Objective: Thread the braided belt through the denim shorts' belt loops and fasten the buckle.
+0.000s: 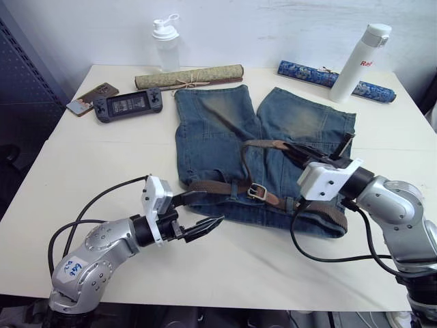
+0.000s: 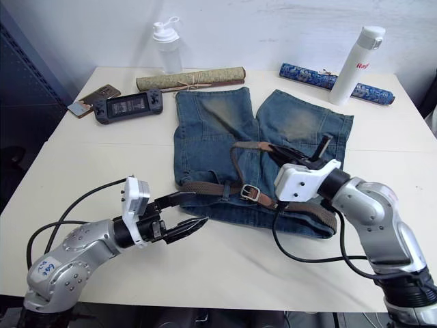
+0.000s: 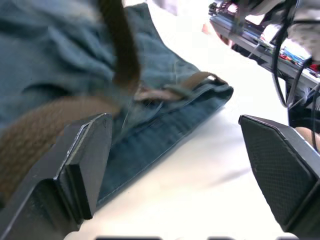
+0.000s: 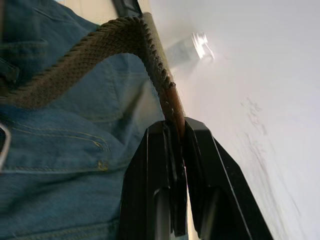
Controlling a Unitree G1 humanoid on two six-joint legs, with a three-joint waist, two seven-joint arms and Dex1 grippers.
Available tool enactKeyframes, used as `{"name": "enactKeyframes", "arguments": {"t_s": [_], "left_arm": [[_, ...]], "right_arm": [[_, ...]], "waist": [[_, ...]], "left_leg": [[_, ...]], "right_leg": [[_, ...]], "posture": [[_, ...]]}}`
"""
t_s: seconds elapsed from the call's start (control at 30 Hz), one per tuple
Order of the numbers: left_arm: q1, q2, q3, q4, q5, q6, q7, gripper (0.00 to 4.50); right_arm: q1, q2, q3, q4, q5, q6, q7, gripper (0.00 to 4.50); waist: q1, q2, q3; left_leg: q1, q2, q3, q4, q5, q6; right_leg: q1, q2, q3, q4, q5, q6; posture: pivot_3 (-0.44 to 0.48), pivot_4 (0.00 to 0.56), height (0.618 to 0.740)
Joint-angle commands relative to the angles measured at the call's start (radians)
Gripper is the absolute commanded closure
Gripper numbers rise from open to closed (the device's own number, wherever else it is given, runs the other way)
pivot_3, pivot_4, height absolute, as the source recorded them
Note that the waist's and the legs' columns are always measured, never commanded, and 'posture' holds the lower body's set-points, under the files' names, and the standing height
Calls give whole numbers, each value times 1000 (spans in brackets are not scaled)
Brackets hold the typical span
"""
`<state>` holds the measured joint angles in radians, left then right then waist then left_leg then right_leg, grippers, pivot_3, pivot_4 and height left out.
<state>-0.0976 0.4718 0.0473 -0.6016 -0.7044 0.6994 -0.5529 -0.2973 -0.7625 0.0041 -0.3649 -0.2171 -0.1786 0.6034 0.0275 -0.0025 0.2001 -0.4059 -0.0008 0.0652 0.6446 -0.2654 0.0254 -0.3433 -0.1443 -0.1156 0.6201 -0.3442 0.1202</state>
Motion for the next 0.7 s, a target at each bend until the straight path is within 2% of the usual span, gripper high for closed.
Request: {"name": "enactKeyframes", "arguments": {"t_s": [0.03,0.13,0.37,0.7], "left_arm": [[-105,-62,-37,-17,110,-28,156,65],[-167,-56,-112,15,319,-156,214,65],[-187,-78,-207,42,573,-344,278,65],[-295,-129,-266,121,695,-288,283,65]], "right_arm": [[-34,-3,35,-30,-39,-31,11,4500],[-58,-2,64,-21,-87,-41,3,4500],[-87,25,102,-25,-152,-60,-11,4500],[-101,50,125,-20,-204,-92,-19,4500]], "waist": [[2,-1,1],[0,-1,1],[-3,-1,1],[-1,-2,1]], "left_leg": [[0,0,0,0,0,0],[0,-1,0,0,0,1],[0,2,3,-1,1,0],[-1,1,2,-1,1,0]], "right_leg": [[0,0,0,0,0,0],[0,1,0,0,0,0],[-1,4,-4,-2,0,0],[-1,4,-4,-1,0,0]], "posture": [[0,150,717],[0,150,717],[0,150,717],[0,150,717]]}}
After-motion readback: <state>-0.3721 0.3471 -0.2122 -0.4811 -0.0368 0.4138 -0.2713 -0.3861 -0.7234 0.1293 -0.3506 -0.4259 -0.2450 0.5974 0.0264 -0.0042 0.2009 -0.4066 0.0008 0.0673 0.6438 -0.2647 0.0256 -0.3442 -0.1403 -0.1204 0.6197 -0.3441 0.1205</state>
